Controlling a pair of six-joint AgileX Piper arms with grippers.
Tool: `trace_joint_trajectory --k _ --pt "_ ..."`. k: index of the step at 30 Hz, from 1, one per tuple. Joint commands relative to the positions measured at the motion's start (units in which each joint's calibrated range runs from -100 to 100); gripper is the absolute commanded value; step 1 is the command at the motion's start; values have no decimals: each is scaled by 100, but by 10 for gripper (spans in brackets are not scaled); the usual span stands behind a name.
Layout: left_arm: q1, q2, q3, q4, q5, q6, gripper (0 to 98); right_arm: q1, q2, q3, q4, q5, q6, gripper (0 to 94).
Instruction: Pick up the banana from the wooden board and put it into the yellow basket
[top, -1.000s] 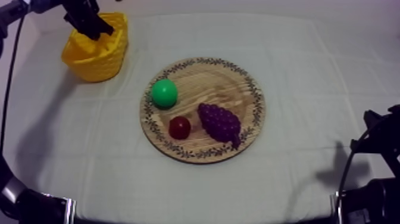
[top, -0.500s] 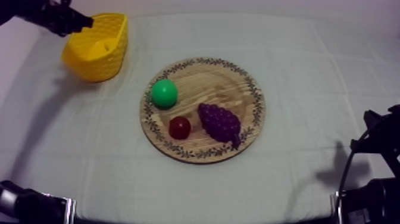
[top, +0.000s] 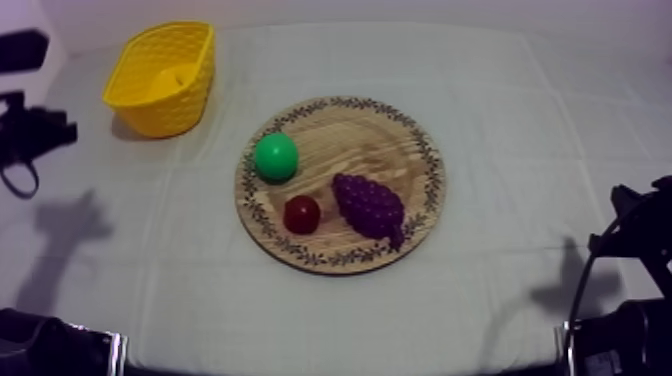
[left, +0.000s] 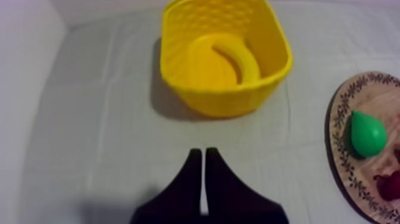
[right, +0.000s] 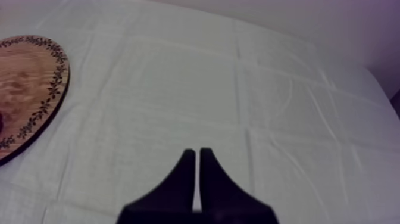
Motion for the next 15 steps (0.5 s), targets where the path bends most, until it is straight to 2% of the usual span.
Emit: trace_joint_trajectory --k 1,5,7,10,15 --pt "-40 -1684 1430 92 -3 -14 0 3 -5 5 1 1 -2 4" --pt "-75 -2785 2203 384 114 -139 0 3 -5 5 1 1 -2 4" --pt "-80 -3247 2462 469 264 -154 0 3 -5 5 1 1 -2 4" --pt "-73 -3855 2763 523 499 -120 0 3 -5 5 1 1 -2 4" --pt "-24 -4569 2924 492 779 -49 0 3 -5 5 1 1 -2 4"
